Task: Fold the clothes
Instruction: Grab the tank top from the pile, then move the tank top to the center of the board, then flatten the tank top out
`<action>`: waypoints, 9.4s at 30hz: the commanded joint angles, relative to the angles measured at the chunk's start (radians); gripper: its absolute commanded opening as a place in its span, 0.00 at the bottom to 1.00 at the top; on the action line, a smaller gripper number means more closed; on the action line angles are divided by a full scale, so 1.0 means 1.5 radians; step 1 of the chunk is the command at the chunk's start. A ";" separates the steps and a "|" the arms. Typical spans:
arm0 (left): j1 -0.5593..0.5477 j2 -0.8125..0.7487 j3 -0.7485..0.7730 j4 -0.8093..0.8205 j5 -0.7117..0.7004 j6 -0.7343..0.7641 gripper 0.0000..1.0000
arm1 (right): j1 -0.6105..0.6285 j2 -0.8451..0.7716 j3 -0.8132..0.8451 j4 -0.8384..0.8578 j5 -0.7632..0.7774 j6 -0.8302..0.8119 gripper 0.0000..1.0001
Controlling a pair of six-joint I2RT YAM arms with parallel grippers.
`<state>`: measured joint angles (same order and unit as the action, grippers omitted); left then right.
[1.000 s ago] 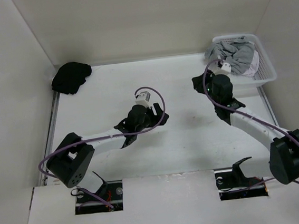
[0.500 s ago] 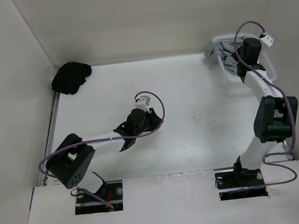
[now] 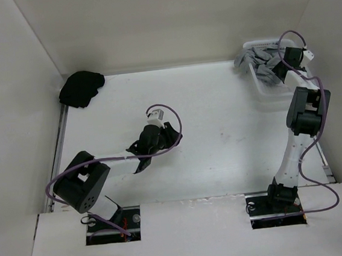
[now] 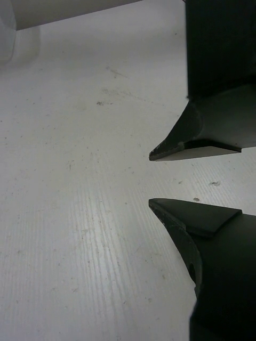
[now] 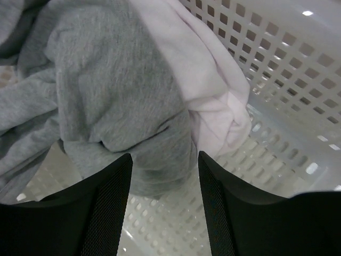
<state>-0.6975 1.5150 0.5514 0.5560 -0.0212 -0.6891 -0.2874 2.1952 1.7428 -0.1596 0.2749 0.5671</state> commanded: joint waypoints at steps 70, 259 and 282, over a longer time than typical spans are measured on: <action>0.053 -0.361 -0.148 -0.363 -0.350 -0.048 0.58 | 0.690 -0.795 -0.843 -0.050 0.126 0.287 0.52; -0.078 -0.540 -0.152 -0.666 -0.052 -0.298 0.34 | 0.511 -0.996 -0.902 -0.011 -0.039 0.129 0.02; -0.221 -0.405 -0.179 -0.612 -0.198 -0.508 0.29 | 0.515 -1.006 -0.907 -0.005 -0.043 0.128 0.02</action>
<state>-1.0412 0.9260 0.3096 -0.3271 -0.2634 -1.4143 0.4900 0.6926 0.3775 -0.2188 0.2096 0.7704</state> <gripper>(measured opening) 0.294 0.024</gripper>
